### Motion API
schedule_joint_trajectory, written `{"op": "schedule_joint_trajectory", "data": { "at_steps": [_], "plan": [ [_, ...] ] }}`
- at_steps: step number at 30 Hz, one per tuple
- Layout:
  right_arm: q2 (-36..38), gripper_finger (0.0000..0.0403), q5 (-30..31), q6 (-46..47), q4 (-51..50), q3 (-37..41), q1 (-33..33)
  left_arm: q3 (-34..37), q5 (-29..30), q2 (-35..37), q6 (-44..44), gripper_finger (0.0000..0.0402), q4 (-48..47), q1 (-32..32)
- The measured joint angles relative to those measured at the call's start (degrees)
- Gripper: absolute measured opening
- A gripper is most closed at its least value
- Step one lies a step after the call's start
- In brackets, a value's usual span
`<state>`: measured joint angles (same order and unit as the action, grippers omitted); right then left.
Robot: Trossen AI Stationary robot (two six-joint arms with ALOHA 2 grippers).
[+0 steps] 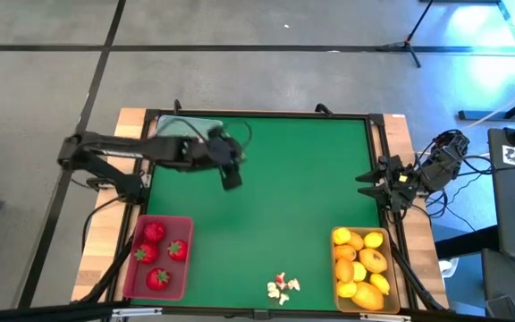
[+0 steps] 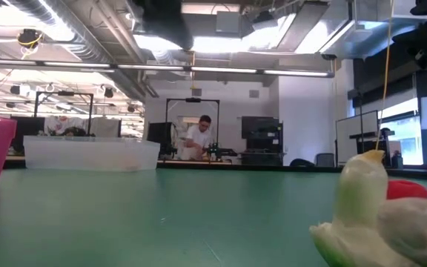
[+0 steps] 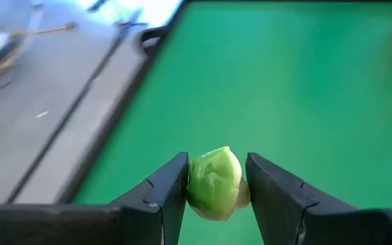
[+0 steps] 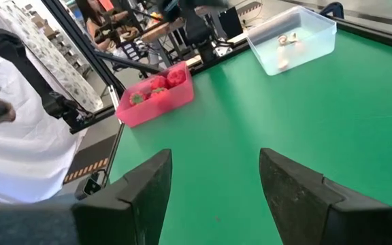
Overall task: Sort produce into baskets
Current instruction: Put the green mushroom into the white bin
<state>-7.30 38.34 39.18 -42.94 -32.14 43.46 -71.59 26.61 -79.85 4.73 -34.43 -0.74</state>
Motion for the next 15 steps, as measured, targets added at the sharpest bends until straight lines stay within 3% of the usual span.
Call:
{"op": "schedule_joint_trajectory", "data": {
  "at_steps": [6,15],
  "plan": [
    [-0.21,0.0221,0.01,0.0,-0.2,0.0,0.02,2.07,2.89,7.62,2.4,0.0143,-5.04,-7.74],
    [-0.23,0.0221,-0.27,1.05,-0.65,0.0,0.0,20.74,3.27,22.75,7.11,0.0143,0.8,-16.73]
  ]
}}
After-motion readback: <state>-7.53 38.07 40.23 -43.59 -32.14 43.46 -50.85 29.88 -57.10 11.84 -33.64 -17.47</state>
